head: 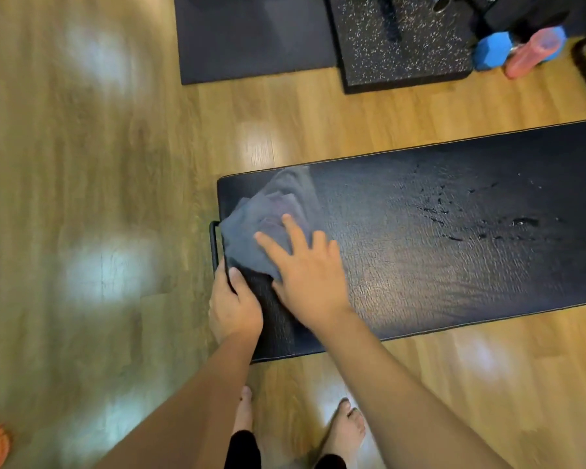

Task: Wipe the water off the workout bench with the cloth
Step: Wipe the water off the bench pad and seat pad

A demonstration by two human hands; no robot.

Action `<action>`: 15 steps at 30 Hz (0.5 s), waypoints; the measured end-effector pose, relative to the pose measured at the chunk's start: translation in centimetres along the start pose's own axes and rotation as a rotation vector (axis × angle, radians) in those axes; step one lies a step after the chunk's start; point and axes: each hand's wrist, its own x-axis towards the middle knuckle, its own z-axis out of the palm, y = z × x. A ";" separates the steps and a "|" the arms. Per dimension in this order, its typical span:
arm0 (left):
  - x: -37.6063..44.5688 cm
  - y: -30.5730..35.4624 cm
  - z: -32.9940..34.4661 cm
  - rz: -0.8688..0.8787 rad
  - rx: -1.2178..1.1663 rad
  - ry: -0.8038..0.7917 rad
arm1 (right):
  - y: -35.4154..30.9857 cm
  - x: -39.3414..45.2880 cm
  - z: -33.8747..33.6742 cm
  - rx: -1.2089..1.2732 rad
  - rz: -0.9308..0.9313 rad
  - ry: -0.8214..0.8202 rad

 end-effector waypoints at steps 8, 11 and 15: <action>-0.1 0.1 -0.1 -0.025 0.022 0.006 | 12.9 0.9 -3.2 -0.014 0.640 0.105; -0.1 0.1 -0.1 -0.026 0.023 -0.021 | 9.0 1.5 -2.4 -0.041 0.631 0.129; 0.0 0.0 0.0 -0.023 -0.002 -0.014 | 0.8 0.5 -0.4 -0.038 0.314 0.100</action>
